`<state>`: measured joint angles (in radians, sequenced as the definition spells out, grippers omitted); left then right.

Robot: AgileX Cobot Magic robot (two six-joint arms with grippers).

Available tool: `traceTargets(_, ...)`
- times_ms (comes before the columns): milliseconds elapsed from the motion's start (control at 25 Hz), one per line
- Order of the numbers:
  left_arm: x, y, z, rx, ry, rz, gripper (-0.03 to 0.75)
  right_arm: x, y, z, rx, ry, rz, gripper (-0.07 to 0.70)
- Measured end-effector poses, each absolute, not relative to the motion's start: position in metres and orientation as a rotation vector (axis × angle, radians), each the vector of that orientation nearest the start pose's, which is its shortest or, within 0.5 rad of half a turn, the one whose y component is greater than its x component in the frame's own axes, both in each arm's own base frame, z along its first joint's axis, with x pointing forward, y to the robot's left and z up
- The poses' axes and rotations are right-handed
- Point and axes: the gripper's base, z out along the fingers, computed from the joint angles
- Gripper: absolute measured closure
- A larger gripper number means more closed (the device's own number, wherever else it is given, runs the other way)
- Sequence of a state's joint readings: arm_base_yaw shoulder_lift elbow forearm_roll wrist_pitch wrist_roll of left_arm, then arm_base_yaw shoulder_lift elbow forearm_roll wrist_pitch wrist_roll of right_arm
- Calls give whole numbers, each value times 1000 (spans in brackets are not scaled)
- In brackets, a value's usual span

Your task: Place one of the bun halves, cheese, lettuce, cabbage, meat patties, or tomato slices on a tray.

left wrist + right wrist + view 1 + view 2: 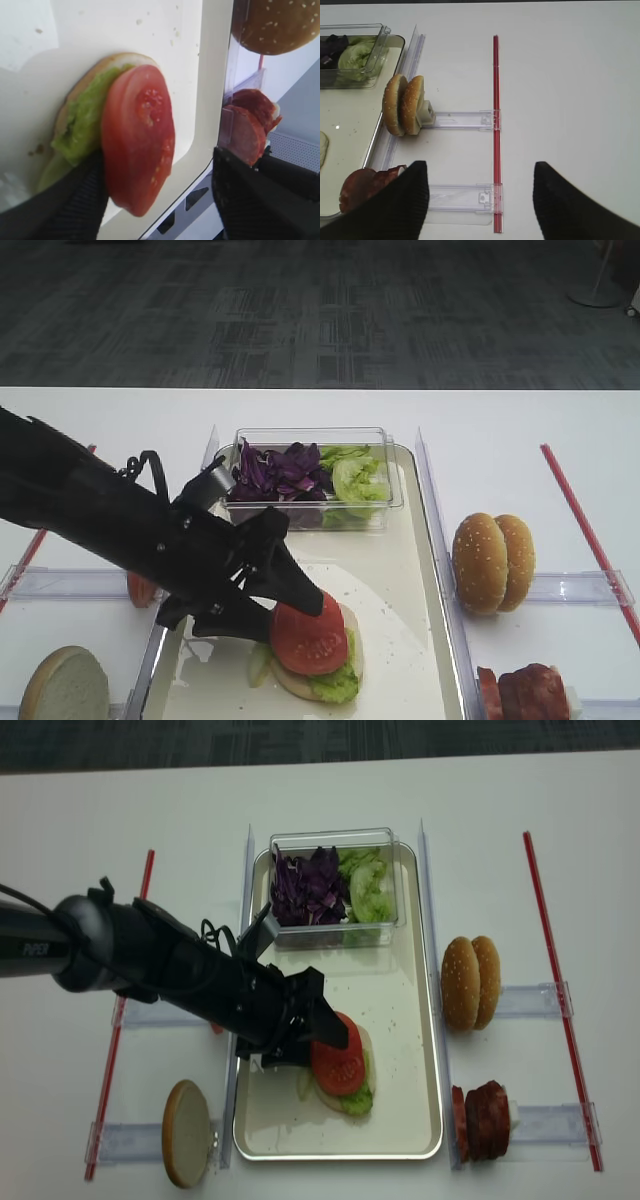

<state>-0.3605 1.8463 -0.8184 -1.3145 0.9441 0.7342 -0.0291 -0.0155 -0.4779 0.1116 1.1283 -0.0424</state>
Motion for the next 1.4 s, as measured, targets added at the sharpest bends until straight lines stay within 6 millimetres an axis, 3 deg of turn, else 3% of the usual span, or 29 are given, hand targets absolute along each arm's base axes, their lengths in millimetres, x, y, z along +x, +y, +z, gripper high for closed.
traceTargets(200,255,-171,154,150,2884,-1399,312,-8,9,266,-23,2114,93,152)
traceTargets(800,264,-170,170,227,2978,-1294,314,-8,9,266,-28,2114,90,152)
traceTargets(1400,290,-166,212,441,3097,-981,314,-8,9,266,-24,2114,92,152)
